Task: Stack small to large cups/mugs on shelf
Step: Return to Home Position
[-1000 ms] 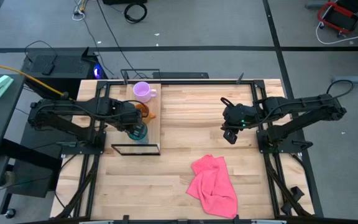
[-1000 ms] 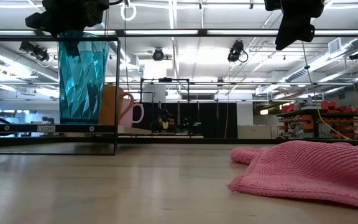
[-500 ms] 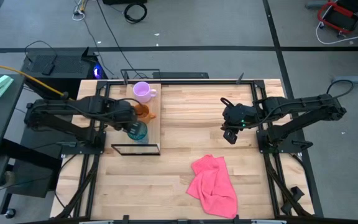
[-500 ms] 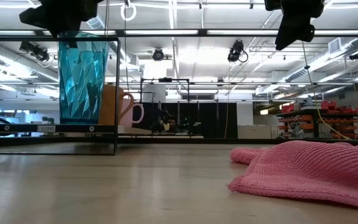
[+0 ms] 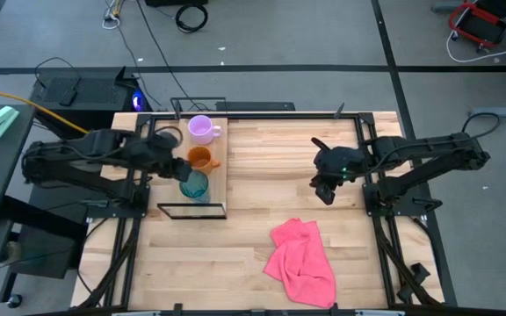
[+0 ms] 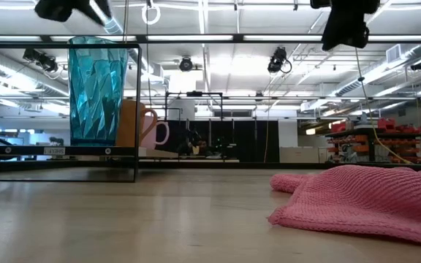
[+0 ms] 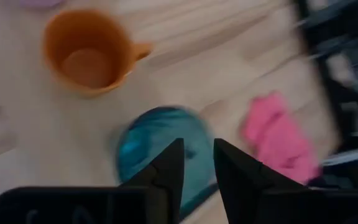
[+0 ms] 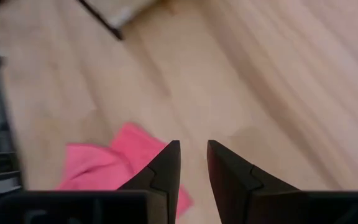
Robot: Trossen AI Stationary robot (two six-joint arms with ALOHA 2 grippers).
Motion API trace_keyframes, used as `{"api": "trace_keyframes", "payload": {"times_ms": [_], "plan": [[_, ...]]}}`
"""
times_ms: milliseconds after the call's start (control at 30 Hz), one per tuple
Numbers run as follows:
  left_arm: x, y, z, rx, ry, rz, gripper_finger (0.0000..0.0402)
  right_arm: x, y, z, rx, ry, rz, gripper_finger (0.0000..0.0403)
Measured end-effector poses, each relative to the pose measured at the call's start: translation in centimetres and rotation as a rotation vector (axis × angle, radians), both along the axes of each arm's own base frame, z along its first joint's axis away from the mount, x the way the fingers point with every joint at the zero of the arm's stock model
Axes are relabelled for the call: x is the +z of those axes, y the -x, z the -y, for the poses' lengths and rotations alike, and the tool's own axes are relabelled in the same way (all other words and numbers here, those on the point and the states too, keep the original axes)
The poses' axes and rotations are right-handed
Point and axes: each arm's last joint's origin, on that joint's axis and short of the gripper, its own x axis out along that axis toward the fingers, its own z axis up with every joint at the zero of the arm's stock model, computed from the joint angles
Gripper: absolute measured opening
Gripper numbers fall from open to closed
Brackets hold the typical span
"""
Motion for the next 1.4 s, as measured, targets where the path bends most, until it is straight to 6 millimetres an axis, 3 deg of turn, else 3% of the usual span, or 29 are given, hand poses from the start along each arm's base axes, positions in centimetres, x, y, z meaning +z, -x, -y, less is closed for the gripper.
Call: {"api": "trace_keyframes", "payload": {"times_ms": [100, 233, 400, 600, 800, 1067, 1267, 1400], "plan": [[1.4, 0.3, 0.0, -0.03, -0.046, 0.153, 0.009, 0.8, -0.2, -0.2, 0.042, -0.064, 0.059, 0.0087], [3.9, 0.9, -0.1, -0.097, -0.178, 0.39, 0.0084, 3.6, -0.2, -0.4, 0.095, -0.11, 0.191, 0.0087], [7.2, 2.1, 0.0, -0.199, -0.395, 0.667, 0.0084, 8.6, 1.0, -0.5, 0.179, -0.056, 0.375, 0.0087], [9.2, 3.8, 0.0, -0.236, -0.553, 0.816, 0.009, 13.9, 3.7, -0.4, 0.25, 0.015, 0.576, 0.0087], [9.6, 4.2, -0.2, -0.243, -0.666, 0.82, 0.0087, 17.0, 6.4, -0.1, 0.288, 0.078, 0.705, 0.0087], [9.6, 3.5, -1.5, -0.262, -0.936, 0.685, 0.008, 18.1, 7.7, 0.0, 0.323, 0.142, 0.819, 0.0087], [9.5, 3.9, -4.2, -0.136, -1.085, 0.532, 0.0087, 19.1, 7.7, 0.1, 0.403, 0.232, 0.936, 0.0087], [9.5, 4.9, -6.5, 0.002, -1.156, 0.412, 0.009, 19.2, 8.4, 1.1, 0.349, 0.313, 0.94, 0.0087]]}}
